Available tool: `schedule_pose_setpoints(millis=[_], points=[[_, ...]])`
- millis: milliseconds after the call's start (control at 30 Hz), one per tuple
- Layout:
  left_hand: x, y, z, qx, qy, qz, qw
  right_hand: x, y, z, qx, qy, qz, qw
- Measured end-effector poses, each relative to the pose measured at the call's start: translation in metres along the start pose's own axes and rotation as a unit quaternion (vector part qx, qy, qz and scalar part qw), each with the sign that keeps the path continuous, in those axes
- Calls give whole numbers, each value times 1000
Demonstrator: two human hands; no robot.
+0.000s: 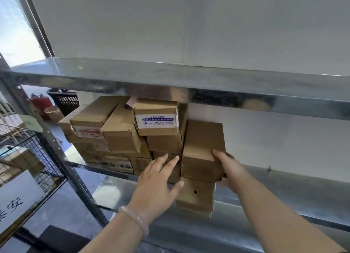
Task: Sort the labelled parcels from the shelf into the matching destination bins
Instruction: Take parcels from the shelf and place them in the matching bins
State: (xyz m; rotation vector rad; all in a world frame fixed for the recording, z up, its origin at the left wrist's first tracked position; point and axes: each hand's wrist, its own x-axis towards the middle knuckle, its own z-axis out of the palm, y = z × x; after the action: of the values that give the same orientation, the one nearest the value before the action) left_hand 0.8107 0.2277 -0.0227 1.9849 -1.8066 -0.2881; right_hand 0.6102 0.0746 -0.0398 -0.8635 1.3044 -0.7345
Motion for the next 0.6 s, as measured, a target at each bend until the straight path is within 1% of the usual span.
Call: schedule_pose_setpoints(millis=[133,300,367,467,600], points=[[-1,10,0,-30,-15,0,999,-12,5,-11,33,17,-14,999],[-2,33,-2,-122,-37,26,992,-57,26,-33,47,37,-74,996],[-2,43,-5,-189,-53,17,980,-80,37,-39,29,51,-106,993],[-7,59,-8,-291,-85,-5,953,-120,48,-38,9,46,-154,987],[-31,64,-14,-325,-77,4,943,-166,54,-30,-3,66,-202,977]])
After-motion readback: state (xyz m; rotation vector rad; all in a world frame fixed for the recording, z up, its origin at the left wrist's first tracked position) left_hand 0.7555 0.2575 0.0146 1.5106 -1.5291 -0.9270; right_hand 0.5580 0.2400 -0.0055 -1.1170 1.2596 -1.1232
